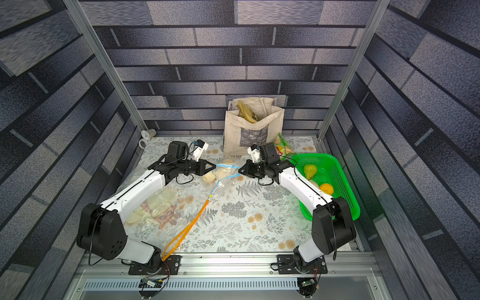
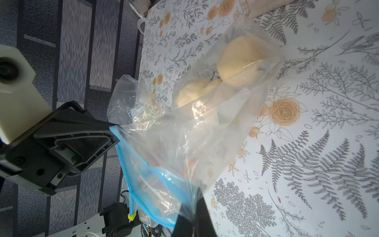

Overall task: Open the zip-top bag and take out the pear
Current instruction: Open the zipper of the food storage bag at the center of the board.

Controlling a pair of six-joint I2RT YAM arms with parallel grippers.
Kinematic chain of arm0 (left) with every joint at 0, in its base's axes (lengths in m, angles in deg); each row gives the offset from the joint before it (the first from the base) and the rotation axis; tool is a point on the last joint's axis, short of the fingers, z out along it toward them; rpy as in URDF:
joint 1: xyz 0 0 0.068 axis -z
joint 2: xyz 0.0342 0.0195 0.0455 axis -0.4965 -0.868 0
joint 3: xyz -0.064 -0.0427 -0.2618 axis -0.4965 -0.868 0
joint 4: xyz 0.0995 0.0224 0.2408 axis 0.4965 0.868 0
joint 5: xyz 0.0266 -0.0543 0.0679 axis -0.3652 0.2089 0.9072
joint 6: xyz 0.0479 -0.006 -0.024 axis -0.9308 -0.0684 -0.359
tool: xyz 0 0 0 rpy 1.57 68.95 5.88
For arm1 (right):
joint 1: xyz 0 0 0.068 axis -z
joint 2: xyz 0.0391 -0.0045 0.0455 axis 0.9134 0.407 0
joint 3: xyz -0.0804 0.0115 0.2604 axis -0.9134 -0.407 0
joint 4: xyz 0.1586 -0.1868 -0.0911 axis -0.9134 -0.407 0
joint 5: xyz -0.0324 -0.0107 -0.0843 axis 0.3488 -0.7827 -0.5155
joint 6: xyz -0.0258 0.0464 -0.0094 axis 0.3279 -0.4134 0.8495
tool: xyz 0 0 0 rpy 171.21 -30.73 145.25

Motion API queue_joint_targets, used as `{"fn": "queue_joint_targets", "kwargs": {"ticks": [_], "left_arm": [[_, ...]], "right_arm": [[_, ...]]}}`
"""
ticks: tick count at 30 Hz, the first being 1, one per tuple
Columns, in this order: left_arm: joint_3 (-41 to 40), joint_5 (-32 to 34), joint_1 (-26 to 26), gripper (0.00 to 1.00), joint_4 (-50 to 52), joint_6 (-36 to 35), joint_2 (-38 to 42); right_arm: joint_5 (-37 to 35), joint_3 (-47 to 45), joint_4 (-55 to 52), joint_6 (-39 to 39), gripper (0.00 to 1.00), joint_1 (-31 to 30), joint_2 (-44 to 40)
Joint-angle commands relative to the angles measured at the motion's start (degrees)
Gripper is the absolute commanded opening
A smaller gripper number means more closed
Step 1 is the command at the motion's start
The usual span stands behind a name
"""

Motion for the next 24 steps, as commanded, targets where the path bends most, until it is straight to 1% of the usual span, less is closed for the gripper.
{"fn": "queue_joint_targets", "kwargs": {"ticks": [1,5,10,13,15,16,17,19,20,21,24], "left_arm": [[4.3,4.3,-3.3,0.00,7.0,-5.3,3.0],[5.2,5.8,-3.4,0.00,8.5,-6.4,4.6],[7.2,8.1,-3.5,0.00,12.1,-8.7,5.5],[8.7,8.7,-3.8,0.00,13.0,-9.1,5.2],[10.0,8.3,-3.6,0.00,13.2,-8.9,4.6],[10.5,8.3,-3.5,0.00,13.2,-8.7,4.3],[11.2,8.2,-3.3,0.00,13.2,-8.4,3.9],[12.7,8.2,-2.8,0.00,13.2,-8.1,2.7],[13.6,8.4,-2.6,0.00,13.2,-7.7,2.0],[14.5,8.7,-2.5,0.00,13.3,-7.4,1.3],[17.4,11.0,-2.6,0.00,15.0,-7.0,-0.5]], "right_arm": [[-6.0,3.3,-12.5,12.0,0.01,2.9,2.5],[-8.8,6.4,-16.9,19.7,0.01,2.8,3.4],[-17.5,7.3,-19.3,27.3,0.00,2.5,1.1],[-22.9,8.3,-20.1,32.1,0.00,1.3,0.4],[-23.7,10.1,-21.4,33.0,0.01,0.9,1.0],[-22.4,11.0,-21.7,32.8,0.04,0.9,1.5],[-20.1,11.8,-21.6,32.5,0.13,0.9,1.9],[-14.4,12.6,-19.5,30.4,0.34,1.0,2.1],[-11.3,12.7,-17.3,28.4,0.41,0.9,1.8],[-8.8,12.4,-14.2,25.8,0.47,0.9,1.4],[-1.7,12.3,-6.7,18.5,0.56,0.9,0.8]]}}
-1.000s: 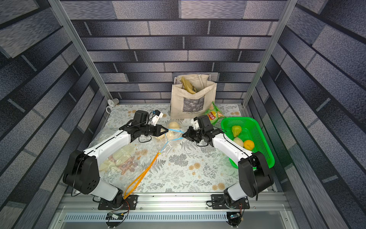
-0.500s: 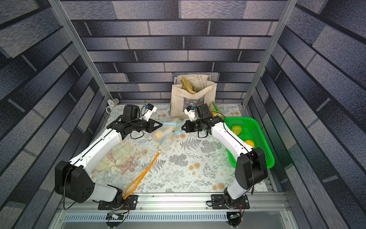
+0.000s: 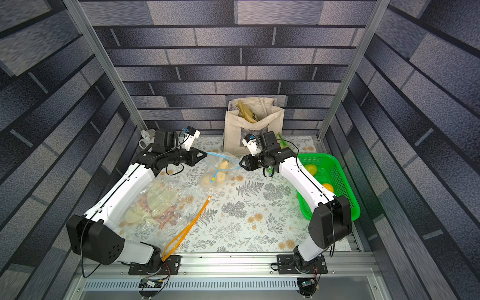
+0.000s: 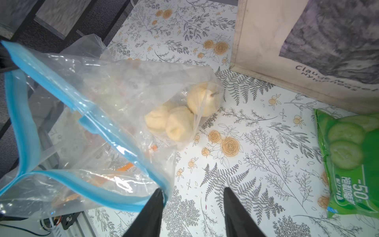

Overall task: Open the zip-top bag and take out the pear
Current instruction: Open the zipper of the food storage bag at the center of the board.

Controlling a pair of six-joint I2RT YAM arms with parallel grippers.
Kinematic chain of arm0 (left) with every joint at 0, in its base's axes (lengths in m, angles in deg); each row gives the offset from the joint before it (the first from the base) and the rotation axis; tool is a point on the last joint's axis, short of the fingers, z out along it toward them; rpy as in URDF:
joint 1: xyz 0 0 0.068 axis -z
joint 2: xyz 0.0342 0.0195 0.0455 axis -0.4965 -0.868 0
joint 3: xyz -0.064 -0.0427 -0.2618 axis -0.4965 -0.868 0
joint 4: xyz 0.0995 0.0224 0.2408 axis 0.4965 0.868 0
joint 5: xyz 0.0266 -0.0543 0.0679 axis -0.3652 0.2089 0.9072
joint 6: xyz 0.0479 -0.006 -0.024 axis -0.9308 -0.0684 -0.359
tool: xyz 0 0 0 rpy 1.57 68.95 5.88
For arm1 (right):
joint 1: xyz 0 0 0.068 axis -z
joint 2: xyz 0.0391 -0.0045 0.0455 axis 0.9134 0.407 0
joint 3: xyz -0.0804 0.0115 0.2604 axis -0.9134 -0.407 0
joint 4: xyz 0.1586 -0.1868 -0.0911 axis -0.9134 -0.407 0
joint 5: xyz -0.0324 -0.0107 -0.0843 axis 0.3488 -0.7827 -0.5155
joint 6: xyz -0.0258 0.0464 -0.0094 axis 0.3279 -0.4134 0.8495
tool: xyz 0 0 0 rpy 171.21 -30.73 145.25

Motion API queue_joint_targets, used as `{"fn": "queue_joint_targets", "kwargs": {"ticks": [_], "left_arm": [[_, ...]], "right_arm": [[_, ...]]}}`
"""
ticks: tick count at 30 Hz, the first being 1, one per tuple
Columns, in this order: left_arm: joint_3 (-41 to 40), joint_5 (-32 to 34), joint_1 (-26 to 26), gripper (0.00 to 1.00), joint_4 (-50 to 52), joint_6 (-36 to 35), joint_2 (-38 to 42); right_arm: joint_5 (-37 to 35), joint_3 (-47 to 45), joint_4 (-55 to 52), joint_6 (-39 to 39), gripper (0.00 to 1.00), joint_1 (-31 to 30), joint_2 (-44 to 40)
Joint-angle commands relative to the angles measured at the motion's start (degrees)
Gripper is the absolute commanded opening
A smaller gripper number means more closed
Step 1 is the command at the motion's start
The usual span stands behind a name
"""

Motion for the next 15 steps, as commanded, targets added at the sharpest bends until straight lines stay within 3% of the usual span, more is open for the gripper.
{"fn": "queue_joint_targets", "kwargs": {"ticks": [1,11,15], "left_arm": [[4.1,4.9,-0.7,0.00,2.1,0.0,-1.7],[12.9,15.3,-2.6,0.00,11.3,-6.7,-1.0],[15.0,15.9,-2.8,0.00,13.0,-9.3,-0.6]], "right_arm": [[6.4,0.8,5.7,-8.2,0.57,0.4,-1.3],[9.4,2.4,5.8,-16.7,0.58,0.4,-3.4],[12.2,2.5,5.8,-19.7,0.58,0.4,-2.1]]}}
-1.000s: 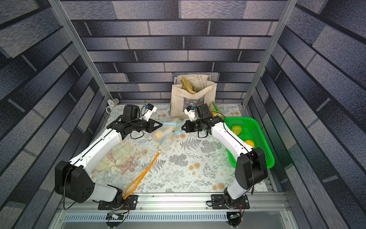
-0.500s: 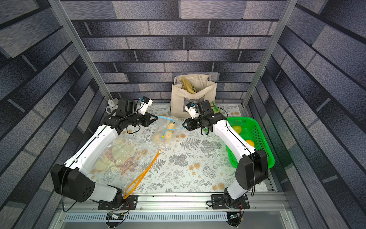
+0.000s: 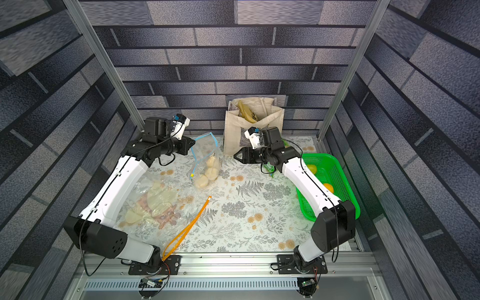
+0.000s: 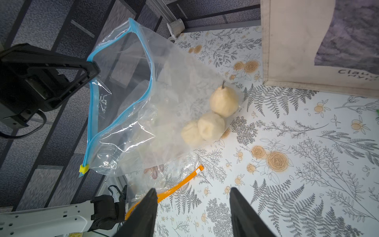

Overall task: Open the zip-top bag and take out the pear
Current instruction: Open the zipper of the food storage bag at the center of the board.

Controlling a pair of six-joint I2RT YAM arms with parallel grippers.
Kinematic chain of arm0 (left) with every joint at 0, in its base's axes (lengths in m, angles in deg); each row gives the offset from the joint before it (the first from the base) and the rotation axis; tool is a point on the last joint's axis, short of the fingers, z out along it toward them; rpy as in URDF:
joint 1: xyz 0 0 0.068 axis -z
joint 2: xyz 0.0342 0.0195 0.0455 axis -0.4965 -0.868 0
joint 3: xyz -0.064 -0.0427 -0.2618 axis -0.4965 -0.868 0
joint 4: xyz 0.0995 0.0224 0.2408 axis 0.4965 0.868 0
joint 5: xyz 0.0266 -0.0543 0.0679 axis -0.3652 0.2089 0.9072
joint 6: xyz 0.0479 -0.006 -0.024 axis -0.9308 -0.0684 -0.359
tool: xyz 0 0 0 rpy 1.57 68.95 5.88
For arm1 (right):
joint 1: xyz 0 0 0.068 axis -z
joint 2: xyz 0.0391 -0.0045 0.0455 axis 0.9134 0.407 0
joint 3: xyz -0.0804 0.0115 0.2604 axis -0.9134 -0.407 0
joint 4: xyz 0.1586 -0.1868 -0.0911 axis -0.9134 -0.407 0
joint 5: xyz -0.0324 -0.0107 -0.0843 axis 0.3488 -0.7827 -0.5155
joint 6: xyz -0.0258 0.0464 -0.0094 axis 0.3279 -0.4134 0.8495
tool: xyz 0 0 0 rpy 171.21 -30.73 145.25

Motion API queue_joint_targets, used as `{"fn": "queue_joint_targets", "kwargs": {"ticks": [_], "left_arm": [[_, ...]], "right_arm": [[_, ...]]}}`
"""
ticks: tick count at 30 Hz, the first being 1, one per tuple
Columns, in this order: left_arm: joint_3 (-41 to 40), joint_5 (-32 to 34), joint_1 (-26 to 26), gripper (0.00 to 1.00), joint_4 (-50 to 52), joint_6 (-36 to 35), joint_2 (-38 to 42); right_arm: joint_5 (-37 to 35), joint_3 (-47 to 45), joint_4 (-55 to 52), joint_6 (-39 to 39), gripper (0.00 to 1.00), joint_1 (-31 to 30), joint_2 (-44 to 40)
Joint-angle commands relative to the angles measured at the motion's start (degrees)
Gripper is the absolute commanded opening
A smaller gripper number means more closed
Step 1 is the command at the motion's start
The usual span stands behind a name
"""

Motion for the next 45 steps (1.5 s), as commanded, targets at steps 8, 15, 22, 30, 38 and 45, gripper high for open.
{"fn": "queue_joint_targets", "kwargs": {"ticks": [8,15,22,30,38,45], "left_arm": [[2.4,4.5,9.0,0.00,6.4,-7.1,-3.7],[3.2,6.2,16.2,0.00,3.0,-4.2,-9.6],[6.3,6.9,18.4,0.00,2.7,-3.0,-13.1],[7.1,5.1,20.0,0.00,1.0,-1.9,-14.5],[7.0,3.7,20.8,0.00,0.4,-1.3,-15.7],[7.1,4.0,20.7,0.00,-0.6,-1.2,-16.2]], "right_arm": [[6.8,-1.4,2.9,-8.1,0.62,0.3,0.4],[5.1,-6.6,5.7,-17.1,0.67,0.0,-0.9],[1.2,-15.0,9.7,-25.9,0.69,-1.9,-3.7],[-0.4,-20.3,14.0,-31.1,0.69,-2.6,-4.1],[-1.5,-20.9,18.8,-34.9,0.68,-3.2,-3.3],[-1.8,-20.6,16.5,-33.5,0.56,-4.1,-0.5]]}}
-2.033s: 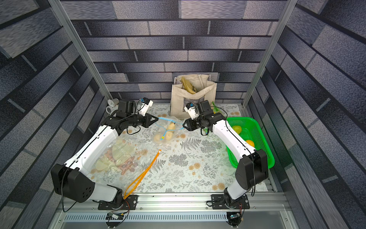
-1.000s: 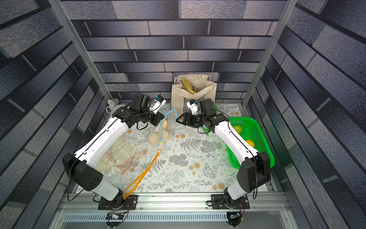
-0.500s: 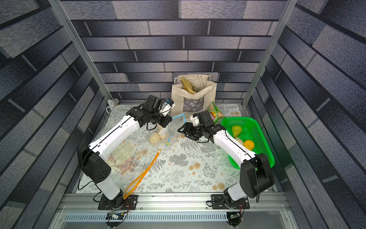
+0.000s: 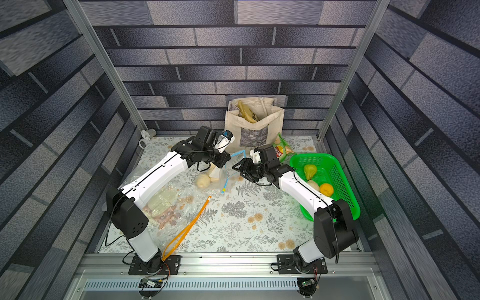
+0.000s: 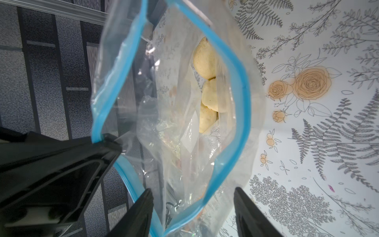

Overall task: Open the zip-top bag and take out the pear
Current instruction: Open the zipper of the food storage bag at the center of the board.

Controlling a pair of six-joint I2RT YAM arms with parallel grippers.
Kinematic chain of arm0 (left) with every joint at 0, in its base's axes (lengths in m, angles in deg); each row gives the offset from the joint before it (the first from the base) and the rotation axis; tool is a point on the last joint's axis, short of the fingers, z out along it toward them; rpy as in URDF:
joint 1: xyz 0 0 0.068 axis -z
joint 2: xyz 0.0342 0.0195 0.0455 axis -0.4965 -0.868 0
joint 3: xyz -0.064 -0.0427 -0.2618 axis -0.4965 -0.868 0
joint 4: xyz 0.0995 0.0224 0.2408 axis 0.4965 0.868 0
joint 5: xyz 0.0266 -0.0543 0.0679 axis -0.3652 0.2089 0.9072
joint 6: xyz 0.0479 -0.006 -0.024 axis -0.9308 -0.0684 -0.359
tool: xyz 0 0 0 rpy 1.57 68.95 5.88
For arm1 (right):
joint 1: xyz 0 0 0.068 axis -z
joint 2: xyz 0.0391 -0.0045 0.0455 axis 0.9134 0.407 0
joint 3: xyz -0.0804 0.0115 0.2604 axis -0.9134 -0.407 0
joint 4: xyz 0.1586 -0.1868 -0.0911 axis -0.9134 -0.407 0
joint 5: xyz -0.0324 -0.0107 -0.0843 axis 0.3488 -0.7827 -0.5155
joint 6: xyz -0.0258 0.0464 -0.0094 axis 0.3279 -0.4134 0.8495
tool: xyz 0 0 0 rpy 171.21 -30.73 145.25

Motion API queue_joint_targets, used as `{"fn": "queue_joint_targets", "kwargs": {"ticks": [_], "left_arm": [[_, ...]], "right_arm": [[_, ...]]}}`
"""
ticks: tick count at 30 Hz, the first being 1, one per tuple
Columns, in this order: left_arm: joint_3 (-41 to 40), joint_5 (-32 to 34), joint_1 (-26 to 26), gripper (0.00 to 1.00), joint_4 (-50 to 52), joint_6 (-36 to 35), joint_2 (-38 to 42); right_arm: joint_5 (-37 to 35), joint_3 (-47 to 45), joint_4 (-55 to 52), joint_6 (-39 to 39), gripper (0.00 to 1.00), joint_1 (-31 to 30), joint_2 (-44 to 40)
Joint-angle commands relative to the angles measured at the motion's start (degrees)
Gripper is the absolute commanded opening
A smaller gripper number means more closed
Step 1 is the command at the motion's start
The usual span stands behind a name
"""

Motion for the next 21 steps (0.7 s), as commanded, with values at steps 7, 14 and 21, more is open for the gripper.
{"fn": "queue_joint_targets", "kwargs": {"ticks": [7,14,21], "left_arm": [[1.3,-1.0,-2.9,0.00,0.2,0.1,0.7],[-0.1,-1.0,-6.3,0.00,1.5,-0.6,2.6],[-0.9,-0.8,-8.6,0.00,1.5,-1.2,5.1]], "right_arm": [[-3.7,-4.1,-6.9,5.8,0.23,-1.2,0.2],[-7.3,-3.2,-15.5,14.2,0.00,0.0,-0.3],[-10.6,-3.5,-20.2,22.2,0.00,3.4,0.1]]}}
